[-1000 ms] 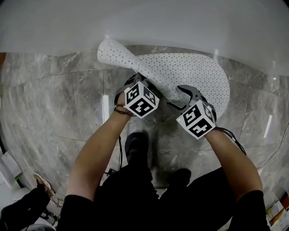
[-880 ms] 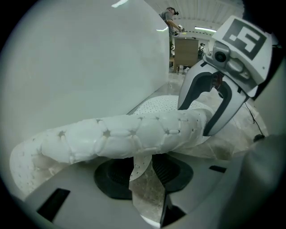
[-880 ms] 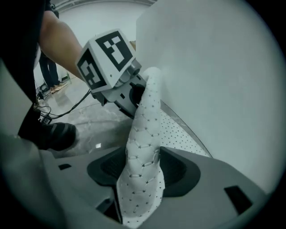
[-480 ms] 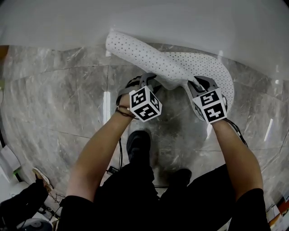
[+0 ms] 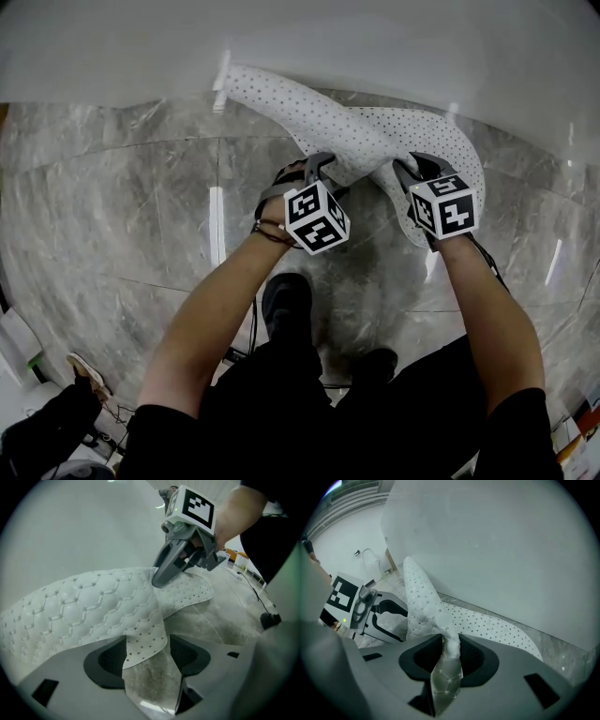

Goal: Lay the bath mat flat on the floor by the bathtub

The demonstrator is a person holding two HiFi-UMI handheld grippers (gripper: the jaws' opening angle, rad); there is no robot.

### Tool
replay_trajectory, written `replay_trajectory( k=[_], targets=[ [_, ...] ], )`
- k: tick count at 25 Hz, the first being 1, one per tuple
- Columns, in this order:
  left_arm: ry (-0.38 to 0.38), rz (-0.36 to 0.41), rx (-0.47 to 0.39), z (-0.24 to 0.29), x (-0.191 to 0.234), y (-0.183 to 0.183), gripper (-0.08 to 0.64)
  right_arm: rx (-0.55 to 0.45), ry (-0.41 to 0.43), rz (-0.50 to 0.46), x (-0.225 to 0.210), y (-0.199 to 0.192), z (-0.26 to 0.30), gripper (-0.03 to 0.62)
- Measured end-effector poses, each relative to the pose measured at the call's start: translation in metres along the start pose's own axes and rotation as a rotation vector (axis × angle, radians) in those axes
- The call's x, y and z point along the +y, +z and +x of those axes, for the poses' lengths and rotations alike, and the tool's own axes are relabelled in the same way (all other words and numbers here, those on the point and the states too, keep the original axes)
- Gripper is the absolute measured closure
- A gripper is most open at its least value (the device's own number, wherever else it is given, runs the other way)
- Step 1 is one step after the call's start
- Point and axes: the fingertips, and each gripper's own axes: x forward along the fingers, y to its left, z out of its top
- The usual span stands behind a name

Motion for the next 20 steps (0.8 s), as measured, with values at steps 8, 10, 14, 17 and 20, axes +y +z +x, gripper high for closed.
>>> replay_trajectory(
  k=[8, 10, 14, 17, 20],
  targets=[
    [-0.003, -0.14, 0.015, 0.016, 0.004, 0.008, 0.275, 0.008, -0.002, 0.068, 0.001, -0.005, 0.003, 0.476],
    [0.016, -0.143, 0.03, 0.018, 0.005, 0.007, 0.276, 0.008, -0.001, 0.068, 0.002, -0.005, 0.004, 0.476],
    [0.02, -0.133, 0.067, 0.016, 0.002, 0.006, 0.338, 0.006, 0.005, 0.061, 0.005, -0.006, 0.001, 0.476],
    [0.037, -0.062, 0.082, 0.011, -0.005, 0.006, 0.511, -0.002, 0.013, 0.047, 0.01, -0.005, -0.002, 0.476],
    [0.027, -0.037, 0.087, 0.003, -0.007, 0.003, 0.529, 0.001, 0.042, 0.019, 0.016, -0.006, -0.004, 0.47]
  ],
)
